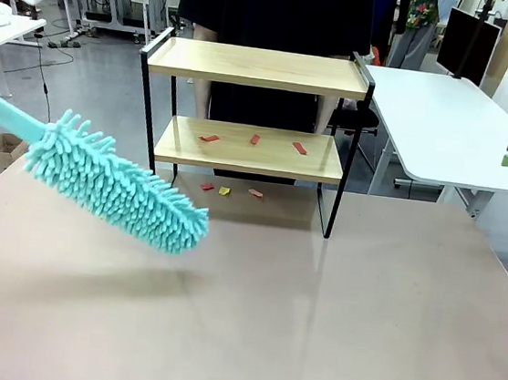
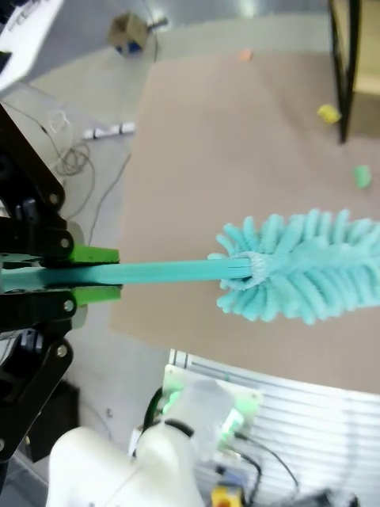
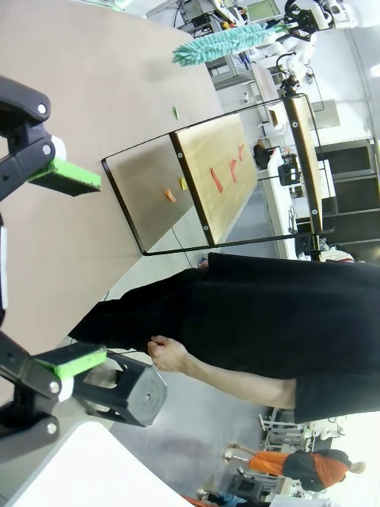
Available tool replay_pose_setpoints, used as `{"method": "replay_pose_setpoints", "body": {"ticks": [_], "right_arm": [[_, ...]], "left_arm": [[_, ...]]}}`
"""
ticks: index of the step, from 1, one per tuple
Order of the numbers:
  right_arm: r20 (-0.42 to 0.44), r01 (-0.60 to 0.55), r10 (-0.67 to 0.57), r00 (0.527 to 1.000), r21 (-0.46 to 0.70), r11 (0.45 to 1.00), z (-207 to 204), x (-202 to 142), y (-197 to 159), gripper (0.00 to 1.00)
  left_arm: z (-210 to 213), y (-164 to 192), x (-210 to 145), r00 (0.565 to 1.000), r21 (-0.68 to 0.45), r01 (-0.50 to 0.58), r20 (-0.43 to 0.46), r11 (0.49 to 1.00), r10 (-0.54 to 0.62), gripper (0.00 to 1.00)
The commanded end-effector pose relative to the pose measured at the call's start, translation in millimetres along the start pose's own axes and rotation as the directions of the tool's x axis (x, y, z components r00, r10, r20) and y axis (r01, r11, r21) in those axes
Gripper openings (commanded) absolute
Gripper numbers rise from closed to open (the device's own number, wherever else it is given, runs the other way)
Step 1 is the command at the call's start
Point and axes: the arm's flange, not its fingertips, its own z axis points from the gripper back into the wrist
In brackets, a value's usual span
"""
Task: Clean the shelf.
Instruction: Clean the specific section of the Shelf indicated by the human with the Duster.
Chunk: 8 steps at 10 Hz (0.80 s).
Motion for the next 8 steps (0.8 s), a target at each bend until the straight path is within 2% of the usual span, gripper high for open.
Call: {"method": "replay_pose_setpoints", "body": {"ticks": [1, 3, 4, 8], "right_arm": [[0.001, -0.006, 0.006, 1.0, 0.001, 1.0, -1.9, 3.6, 1.0, 1.0], [0.001, -0.006, 0.006, 1.0, 0.001, 1.0, -1.9, 3.6, 1.0, 1.0], [0.001, -0.006, 0.006, 1.0, 0.001, 1.0, -1.9, 3.6, 1.0, 1.0], [0.001, -0.006, 0.006, 1.0, 0.001, 1.0, -1.9, 3.6, 1.0, 1.0]], "left_arm": [[-23.6, -2.5, -0.1, 0.999, -0.011, 0.028, -0.024, 1.0, -0.028, 0.13], [-31.7, -3.5, -7.1, 1.0, 0.012, -0.002, -0.02, 1.0, 0.002, 0.13], [-25.7, 0.6, 2.7, 1.0, -0.035, 0.007, -0.028, 0.999, -0.008, 0.13], [-25.7, 0.6, 2.7, 1.0, -0.035, 0.007, -0.028, 0.999, -0.008, 0.13]]}}
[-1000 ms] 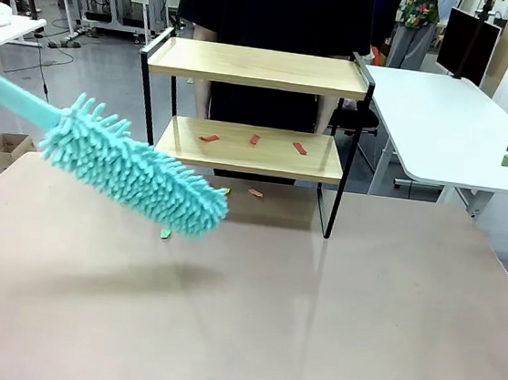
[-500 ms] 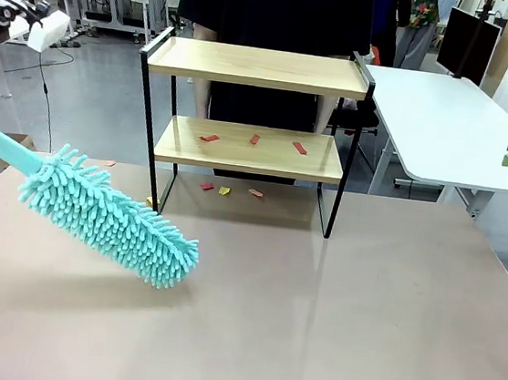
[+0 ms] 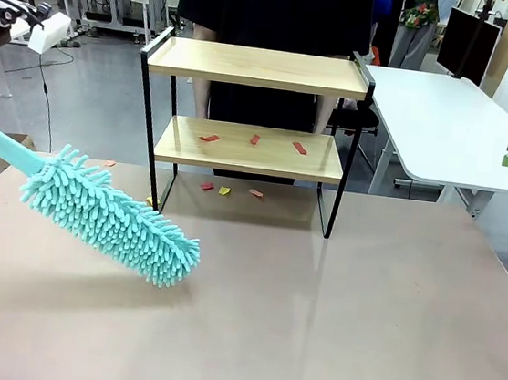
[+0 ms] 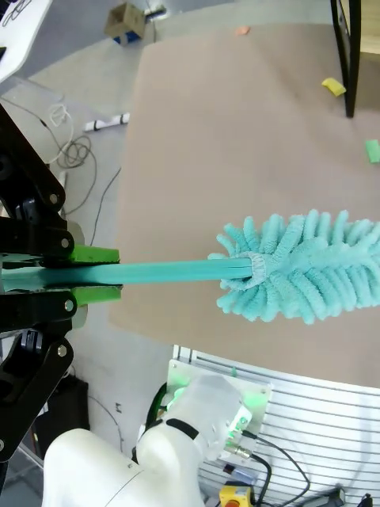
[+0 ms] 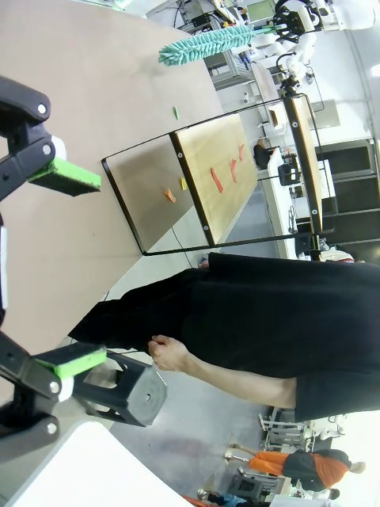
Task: Clean the shelf.
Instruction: Clean the specific section of the Shelf indicated by the human with the Duster.
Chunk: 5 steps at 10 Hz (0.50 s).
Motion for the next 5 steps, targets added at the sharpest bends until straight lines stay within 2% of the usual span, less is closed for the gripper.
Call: {"method": "replay_pose_setpoints", "body": {"ticks": [1, 5], "right_arm": [[0.001, -0.006, 0.006, 1.0, 0.001, 1.0, -1.9, 3.6, 1.0, 1.0], [0.001, -0.006, 0.006, 1.0, 0.001, 1.0, -1.9, 3.6, 1.0, 1.0]], "left_arm": [[4.2, 0.0, -0.9, 1.0, -0.005, -0.002, -0.002, 1.0, 0.002, 0.13], [4.2, 0.0, -0.9, 1.0, -0.005, -0.002, -0.002, 1.0, 0.002, 0.13]]}}
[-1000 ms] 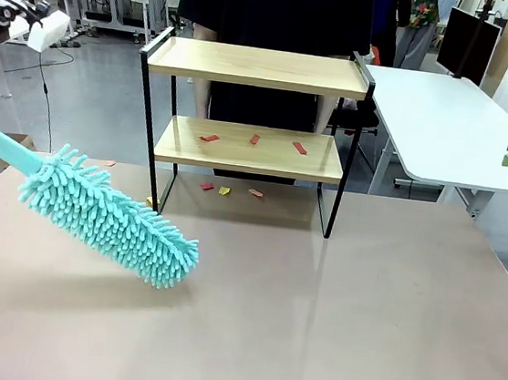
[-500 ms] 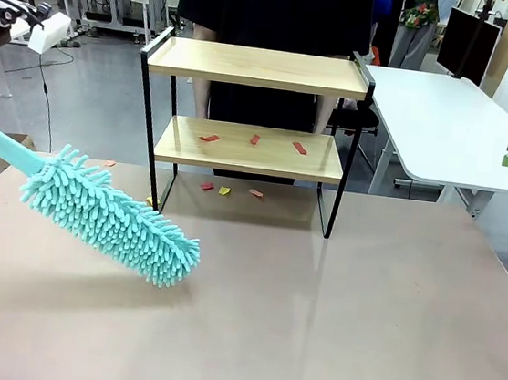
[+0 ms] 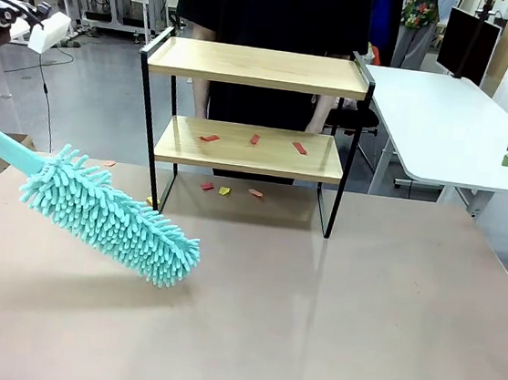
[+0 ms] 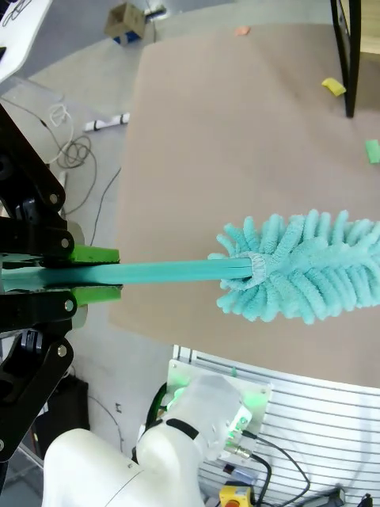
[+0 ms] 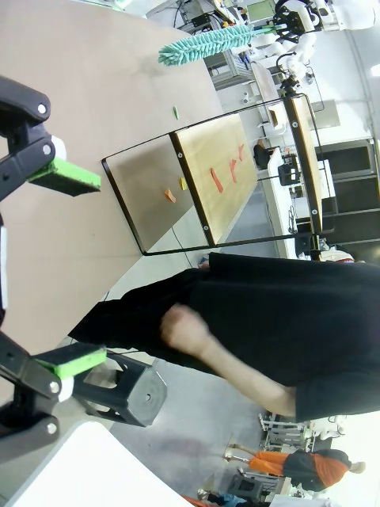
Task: Clean the shelf.
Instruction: Clean the specific section of the Shelf indicated by the human with the Duster.
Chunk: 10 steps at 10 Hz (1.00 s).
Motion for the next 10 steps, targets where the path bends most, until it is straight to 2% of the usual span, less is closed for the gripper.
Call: {"method": "replay_pose_setpoints", "body": {"ticks": [1, 10], "right_arm": [[0.001, -0.006, 0.006, 1.0, 0.001, 1.0, -1.9, 3.6, 1.0, 1.0], [0.001, -0.006, 0.006, 1.0, 0.001, 1.0, -1.9, 3.6, 1.0, 1.0]], "left_arm": [[4.3, 0.0, -0.9, 1.0, -0.005, -0.002, -0.002, 1.0, 0.002, 0.13], [4.3, 0.0, -0.9, 1.0, -0.005, -0.002, -0.002, 1.0, 0.002, 0.13]]}}
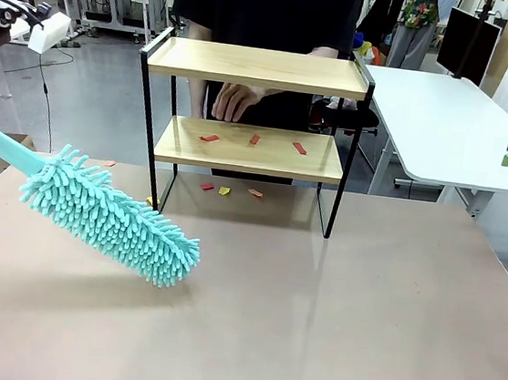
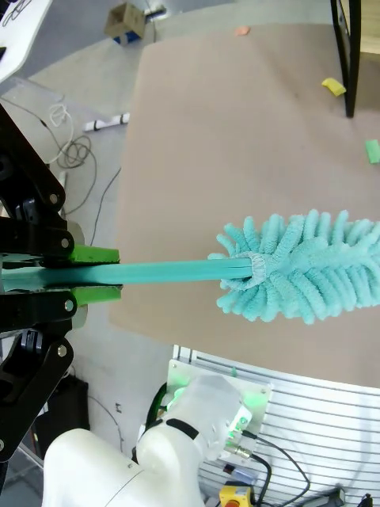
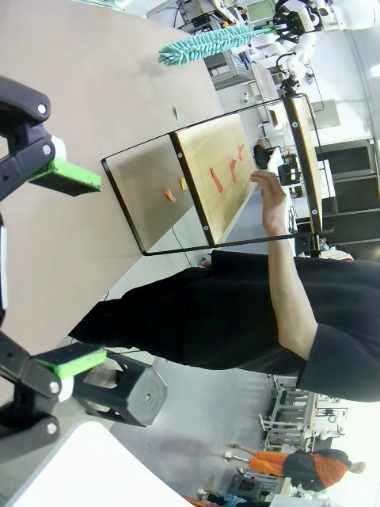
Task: Clean the shelf.
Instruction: Clean the specific section of the Shelf indicated by the human with the Duster.
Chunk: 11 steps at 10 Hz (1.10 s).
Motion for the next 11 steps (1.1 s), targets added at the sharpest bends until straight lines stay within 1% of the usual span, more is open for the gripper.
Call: {"method": "replay_pose_setpoints", "body": {"ticks": [1, 11], "right_arm": [[0.001, -0.006, 0.006, 1.0, 0.001, 1.0, -1.9, 3.6, 1.0, 1.0], [0.001, -0.006, 0.006, 1.0, 0.001, 1.0, -1.9, 3.6, 1.0, 1.0]], "left_arm": [[4.3, 0.0, -0.9, 1.0, -0.005, -0.002, -0.002, 1.0, 0.002, 0.13], [4.3, 0.0, -0.9, 1.0, -0.005, -0.002, -0.002, 1.0, 0.002, 0.13]]}}
